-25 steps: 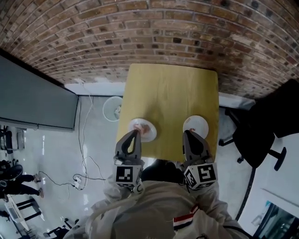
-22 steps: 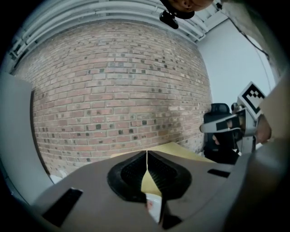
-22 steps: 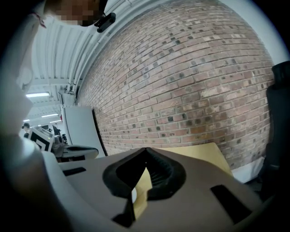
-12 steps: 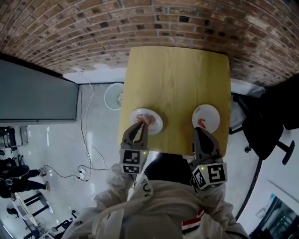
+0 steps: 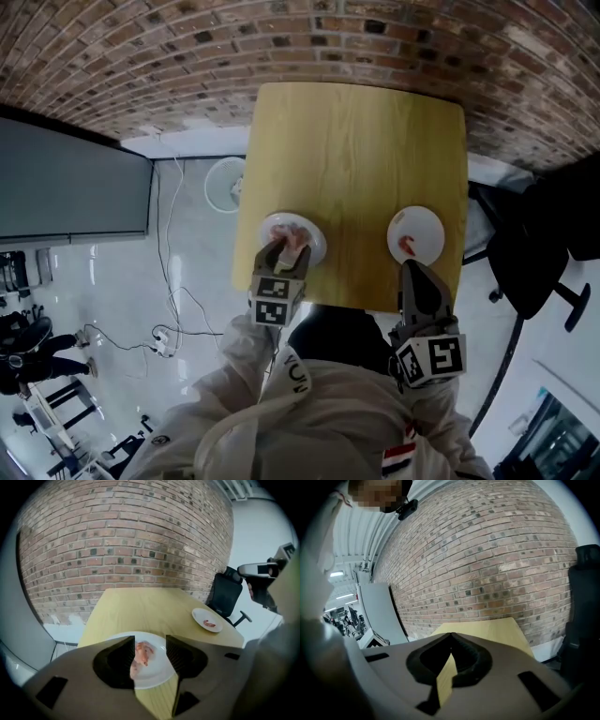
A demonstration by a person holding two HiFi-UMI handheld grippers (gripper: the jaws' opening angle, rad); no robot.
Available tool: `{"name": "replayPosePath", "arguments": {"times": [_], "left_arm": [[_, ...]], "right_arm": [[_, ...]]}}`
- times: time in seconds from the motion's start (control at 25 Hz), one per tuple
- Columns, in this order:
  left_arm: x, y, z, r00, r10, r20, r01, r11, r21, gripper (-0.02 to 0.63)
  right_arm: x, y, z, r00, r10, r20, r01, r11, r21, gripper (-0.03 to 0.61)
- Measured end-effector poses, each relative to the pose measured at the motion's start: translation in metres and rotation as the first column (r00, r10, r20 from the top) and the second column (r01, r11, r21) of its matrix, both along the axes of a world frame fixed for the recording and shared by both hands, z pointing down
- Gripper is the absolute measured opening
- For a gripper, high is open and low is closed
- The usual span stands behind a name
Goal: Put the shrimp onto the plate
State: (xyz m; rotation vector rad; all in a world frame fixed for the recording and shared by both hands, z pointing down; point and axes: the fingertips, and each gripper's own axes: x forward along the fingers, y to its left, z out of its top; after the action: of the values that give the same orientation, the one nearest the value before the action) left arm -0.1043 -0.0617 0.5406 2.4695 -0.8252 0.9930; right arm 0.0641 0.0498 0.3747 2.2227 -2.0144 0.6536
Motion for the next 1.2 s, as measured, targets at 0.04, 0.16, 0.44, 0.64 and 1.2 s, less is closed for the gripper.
{"name": "replayPosePath", "arguments": {"times": [0.04, 0.16, 0.44, 0.64, 1.2], "left_arm": [[0.001, 0.0, 0.005, 1.0, -0.002, 0.01, 0.002, 1.0, -0.005, 0.194], [0.003, -0.001, 0.019, 0.999, -0.009, 0.049, 0.01, 1.0, -0.022, 0.207], [0.003, -0.007, 0.034, 0.994, -0.061, 0.091, 0.066, 0.997, -0.049, 0.207], [0.006, -0.007, 0.043, 0.991, -0.067, 0.119, 0.076, 0.995, -0.069, 0.207], [0.009, -0.009, 0.057, 0.984, -0.042, 0.172, 0.052, 0.997, -0.054, 0.206]], "right_arm": [[0.0, 0.0, 0.001, 1.0, 0.002, 0.003, -0.002, 1.0, -0.004, 0.023], [0.001, 0.0, 0.005, 1.0, 0.006, 0.006, -0.006, 1.0, -0.012, 0.023], [0.003, -0.003, 0.007, 1.0, 0.018, 0.01, -0.018, 0.999, -0.027, 0.023], [0.01, -0.001, 0.012, 0.999, 0.049, 0.02, -0.049, 0.998, -0.029, 0.023], [0.006, 0.002, 0.012, 0.996, 0.084, 0.017, -0.083, 0.995, -0.056, 0.023]]}}
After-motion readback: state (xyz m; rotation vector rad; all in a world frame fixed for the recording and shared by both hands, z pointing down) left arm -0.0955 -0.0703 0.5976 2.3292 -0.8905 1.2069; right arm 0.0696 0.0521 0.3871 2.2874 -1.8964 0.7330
